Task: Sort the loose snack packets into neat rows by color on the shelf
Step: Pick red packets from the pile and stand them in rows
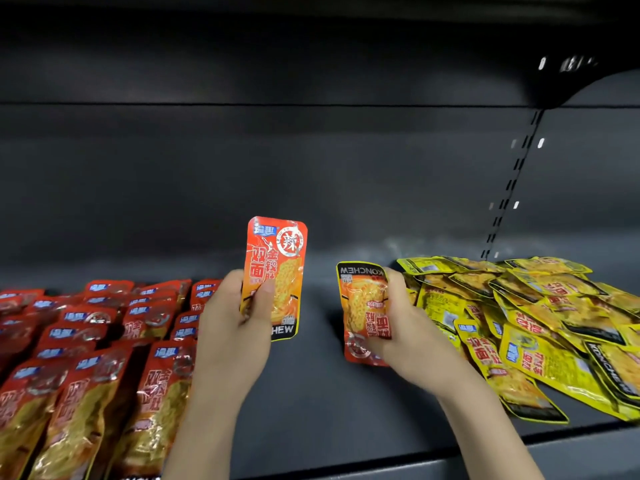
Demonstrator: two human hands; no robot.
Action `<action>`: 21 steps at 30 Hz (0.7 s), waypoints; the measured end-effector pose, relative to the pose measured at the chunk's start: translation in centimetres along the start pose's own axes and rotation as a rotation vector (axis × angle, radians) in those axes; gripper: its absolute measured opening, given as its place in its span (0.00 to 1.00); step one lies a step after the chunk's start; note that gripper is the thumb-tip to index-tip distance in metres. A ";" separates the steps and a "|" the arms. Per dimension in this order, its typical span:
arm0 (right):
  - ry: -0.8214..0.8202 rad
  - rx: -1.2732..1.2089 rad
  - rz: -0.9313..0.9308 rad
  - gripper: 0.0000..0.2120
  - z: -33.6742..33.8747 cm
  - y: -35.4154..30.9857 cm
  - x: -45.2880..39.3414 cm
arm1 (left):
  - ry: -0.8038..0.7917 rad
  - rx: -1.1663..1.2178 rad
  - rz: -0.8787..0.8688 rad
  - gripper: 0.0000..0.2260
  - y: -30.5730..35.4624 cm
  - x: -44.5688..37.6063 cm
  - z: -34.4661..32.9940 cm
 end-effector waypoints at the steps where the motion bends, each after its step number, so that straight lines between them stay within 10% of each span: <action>1: -0.007 0.006 -0.013 0.39 0.1 -0.2 0.0 | -0.007 0.002 0.000 0.09 -0.1 -0.1 0.2; 11: 0.203 0.190 0.092 0.42 3.3 -5.7 -2.8 | 0.022 0.017 -0.001 0.10 -0.8 -1.5 4.1; 21: 0.396 -0.563 0.019 0.17 1.6 -7.9 -7.2 | 0.048 0.002 0.028 0.12 -1.5 -1.6 7.0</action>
Point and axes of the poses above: each hand's wrist, its own x-axis away from the middle knuckle, its own z-axis out of the back of the hand, y = z × x, the point moved 1 cm from there along -x, towards the middle knuckle, and after that the axes turned 4 degrees about -y, right-handed, at the moved point
